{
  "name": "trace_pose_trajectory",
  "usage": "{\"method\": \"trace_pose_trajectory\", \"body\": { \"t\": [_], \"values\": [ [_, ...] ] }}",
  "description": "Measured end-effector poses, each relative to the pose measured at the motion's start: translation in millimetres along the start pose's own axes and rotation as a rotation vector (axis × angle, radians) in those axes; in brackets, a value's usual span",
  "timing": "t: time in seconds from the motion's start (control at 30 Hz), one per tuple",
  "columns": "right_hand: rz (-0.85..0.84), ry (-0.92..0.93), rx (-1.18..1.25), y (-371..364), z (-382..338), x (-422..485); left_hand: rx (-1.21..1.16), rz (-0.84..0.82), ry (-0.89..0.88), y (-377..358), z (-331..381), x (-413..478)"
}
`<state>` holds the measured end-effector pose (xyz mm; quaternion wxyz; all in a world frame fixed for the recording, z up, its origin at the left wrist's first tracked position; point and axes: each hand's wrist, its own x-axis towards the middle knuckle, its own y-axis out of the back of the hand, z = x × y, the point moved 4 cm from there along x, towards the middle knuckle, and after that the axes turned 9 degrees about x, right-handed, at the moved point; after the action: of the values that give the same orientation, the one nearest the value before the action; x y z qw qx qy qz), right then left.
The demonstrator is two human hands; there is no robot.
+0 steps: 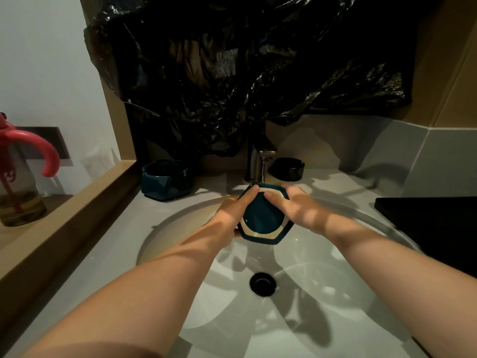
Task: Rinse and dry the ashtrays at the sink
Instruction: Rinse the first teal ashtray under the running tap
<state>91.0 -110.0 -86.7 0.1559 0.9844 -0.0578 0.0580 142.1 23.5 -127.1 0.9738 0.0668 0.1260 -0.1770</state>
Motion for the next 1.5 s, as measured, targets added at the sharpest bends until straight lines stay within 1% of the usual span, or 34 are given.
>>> {"method": "trace_pose_trajectory", "body": {
  "t": [0.1,0.17,0.2,0.27,0.33,0.37,0.43,0.5,0.57,0.63,0.7,0.77,0.83,0.93,1.07,1.1,1.17,1.23,1.3,1.4,1.5],
  "values": [
    [0.088,0.039,-0.044,1.3,-4.6,2.7,0.011,0.084,-0.021,1.3,1.6,-1.3],
    [0.168,0.030,0.025,1.7,-1.7,4.4,-0.001,0.109,-0.020,0.2,1.0,-2.9],
    [0.181,-0.003,0.092,1.3,2.8,5.5,-0.018,0.110,-0.016,-0.4,0.1,-2.8],
    [0.144,-0.141,0.264,-0.6,13.1,6.1,-0.074,0.109,0.002,-0.7,-0.8,-3.5],
    [0.068,-0.267,0.374,-4.4,21.6,5.7,-0.178,0.103,0.028,-0.4,-0.9,-4.0],
    [0.048,-0.286,0.400,-6.0,23.5,6.3,-0.224,0.094,0.041,-0.1,-0.4,-5.4],
    [0.082,-0.271,0.426,-6.7,22.4,8.5,-0.251,0.056,0.059,0.0,0.1,-8.8],
    [0.150,-0.268,0.427,-4.7,19.3,9.2,-0.208,0.017,0.072,-0.2,-0.8,-12.4],
    [0.169,-0.314,0.445,-2.2,19.8,7.8,-0.184,-0.010,0.086,-1.5,-1.2,-15.6],
    [0.160,-0.383,0.499,-1.1,23.5,5.1,-0.216,-0.008,0.092,-3.0,0.4,-17.8],
    [0.138,-0.463,0.618,-3.3,27.3,1.2,-0.259,0.011,0.077,-3.8,4.0,-18.5],
    [0.114,-0.522,0.720,-6.0,29.7,-1.5,-0.224,0.024,0.031,-3.3,7.1,-17.6],
    [0.107,-0.555,0.759,-6.8,30.1,-4.6,-0.181,0.042,-0.012,-2.3,8.8,-17.1],
    [0.096,-0.573,0.780,-4.0,29.3,-8.5,-0.155,0.065,-0.030,-1.1,8.9,-16.1],
    [0.080,-0.604,0.800,2.0,27.0,-12.8,-0.032,0.086,0.005,0.2,8.6,-17.2],
    [0.081,-0.605,0.775,4.0,27.8,-11.4,0.006,0.069,0.032,-1.2,7.1,-17.9],
    [0.086,-0.576,0.585,7.9,27.5,-7.1,0.016,0.012,0.102,-5.7,2.3,-20.6],
    [0.110,-0.520,0.340,10.0,23.2,-1.9,-0.034,-0.039,0.156,-9.0,-2.7,-20.9],
    [0.136,-0.450,0.175,9.5,14.3,0.4,-0.136,-0.068,0.196,-9.1,-4.6,-20.2],
    [0.120,-0.284,-0.041,7.7,2.3,2.0,-0.284,-0.101,0.293,-8.3,-4.7,-23.0],
    [0.049,-0.056,-0.219,4.0,-9.2,-0.6,-0.365,-0.134,0.357,-9.6,-3.2,-28.2]
  ]
}}
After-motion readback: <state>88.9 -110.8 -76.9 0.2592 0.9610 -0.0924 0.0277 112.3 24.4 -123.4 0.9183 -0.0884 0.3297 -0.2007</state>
